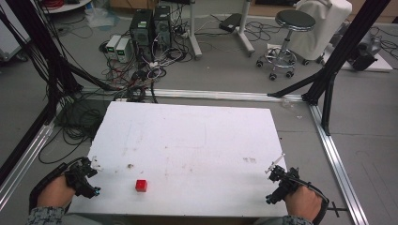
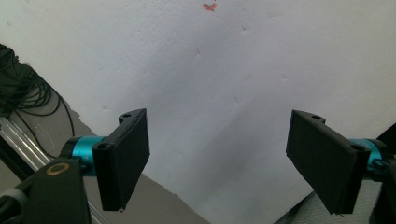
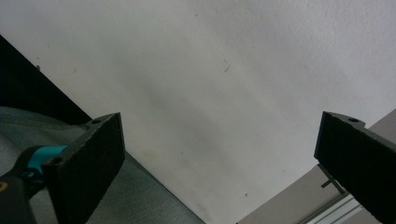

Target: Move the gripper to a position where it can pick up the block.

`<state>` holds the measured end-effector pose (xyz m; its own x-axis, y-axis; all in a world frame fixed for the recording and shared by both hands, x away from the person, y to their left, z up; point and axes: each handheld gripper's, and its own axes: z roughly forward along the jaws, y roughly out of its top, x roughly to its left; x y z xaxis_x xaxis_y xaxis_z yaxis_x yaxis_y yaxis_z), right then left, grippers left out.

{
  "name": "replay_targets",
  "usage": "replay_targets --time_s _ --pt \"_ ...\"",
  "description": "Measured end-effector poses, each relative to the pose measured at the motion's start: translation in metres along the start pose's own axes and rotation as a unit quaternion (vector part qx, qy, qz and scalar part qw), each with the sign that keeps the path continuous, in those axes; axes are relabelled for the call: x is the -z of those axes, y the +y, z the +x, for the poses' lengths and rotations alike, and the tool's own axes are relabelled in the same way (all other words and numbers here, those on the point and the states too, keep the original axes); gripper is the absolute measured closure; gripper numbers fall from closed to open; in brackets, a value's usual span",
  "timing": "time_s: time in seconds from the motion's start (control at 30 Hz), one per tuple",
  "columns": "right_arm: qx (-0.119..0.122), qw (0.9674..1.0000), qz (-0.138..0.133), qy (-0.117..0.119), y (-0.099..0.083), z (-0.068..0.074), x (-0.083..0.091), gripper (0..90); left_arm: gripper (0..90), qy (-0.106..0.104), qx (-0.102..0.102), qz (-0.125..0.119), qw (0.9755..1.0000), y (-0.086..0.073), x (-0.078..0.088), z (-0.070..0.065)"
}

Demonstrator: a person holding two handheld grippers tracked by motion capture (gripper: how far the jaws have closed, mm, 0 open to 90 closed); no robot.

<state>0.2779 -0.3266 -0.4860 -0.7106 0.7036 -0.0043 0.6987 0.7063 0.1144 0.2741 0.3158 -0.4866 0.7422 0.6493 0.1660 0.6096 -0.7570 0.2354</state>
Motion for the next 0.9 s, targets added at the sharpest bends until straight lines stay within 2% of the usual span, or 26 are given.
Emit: replay_targets --time_s 0.7,0.77,0.8,0.83,0.87,0.9 --pt "-0.001 1.0 -0.001 0.003 0.0003 0.0011 0.0 1.1 21.8 -0.004 -0.011 -0.001 0.9999 0.0021 -0.001 -0.0025" --pt "0.0 1.0 -0.001 0.003 0.0001 0.0011 0.0002 1.1 21.7 -0.002 -0.017 -0.004 0.9999 0.0031 -0.0007 -0.0036" --pt "0.0 1.0 -0.001 0.002 -0.0002 0.0009 0.0005 1.1 21.8 0.001 -0.031 -0.004 0.9995 0.0042 -0.0002 -0.0049" --pt "0.0 1.0 -0.001 0.002 -0.0002 0.001 0.0005 1.1 21.7 0.001 -0.031 -0.004 0.9995 0.0042 -0.0002 -0.0049" --pt "-0.001 1.0 -0.002 0.002 -0.0001 0.0013 0.0006 1.1 21.8 -0.002 -0.049 -0.009 0.9988 0.0051 0.0003 -0.0069" --pt "0.0 1.0 -0.001 0.002 0.0002 0.0014 0.0008 1.1 21.8 -0.005 -0.055 -0.012 0.9984 0.0061 0.0003 -0.0086"
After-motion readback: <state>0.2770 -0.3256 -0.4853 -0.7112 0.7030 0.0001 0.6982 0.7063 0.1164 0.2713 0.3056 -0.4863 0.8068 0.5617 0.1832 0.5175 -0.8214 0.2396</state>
